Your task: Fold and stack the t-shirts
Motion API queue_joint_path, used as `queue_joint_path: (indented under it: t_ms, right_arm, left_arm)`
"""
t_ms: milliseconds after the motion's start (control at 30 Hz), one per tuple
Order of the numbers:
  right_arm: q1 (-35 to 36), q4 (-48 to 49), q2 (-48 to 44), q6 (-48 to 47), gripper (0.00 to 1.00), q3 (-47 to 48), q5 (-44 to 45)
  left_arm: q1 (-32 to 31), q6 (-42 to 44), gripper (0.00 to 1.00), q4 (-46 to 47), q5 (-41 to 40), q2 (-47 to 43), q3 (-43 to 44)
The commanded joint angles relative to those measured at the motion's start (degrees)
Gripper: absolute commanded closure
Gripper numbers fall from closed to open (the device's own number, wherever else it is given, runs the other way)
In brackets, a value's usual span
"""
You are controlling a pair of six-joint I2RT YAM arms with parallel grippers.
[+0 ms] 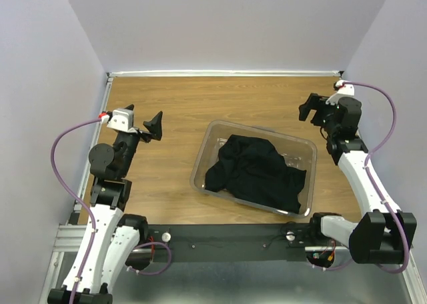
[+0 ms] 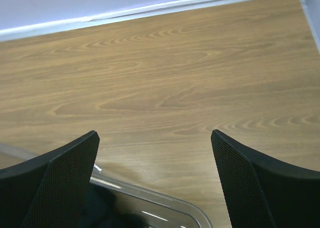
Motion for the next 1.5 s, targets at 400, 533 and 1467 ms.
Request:
queue_joint_path:
  t_ms: [400, 533, 1467]
  right_arm:
    - [22.2, -39.9, 9.2, -50.5, 0.0, 9.5, -34.7]
    - [27.9, -34.5, 10.7, -46.2, 0.0, 5.7, -24.4]
    - [29.3, -17.5, 11.6, -23.6, 1.0, 54.4, 18.4]
  left_arm:
    - [-0.1, 0.3, 0.02, 1.3, 5.7, -0.3, -0.3]
    - [-0.1, 0.3, 0.02, 1.3, 6.7, 0.2, -0.3]
    - [-0.2, -1.7, 0.03, 1.3, 16.5, 8.2, 0.4]
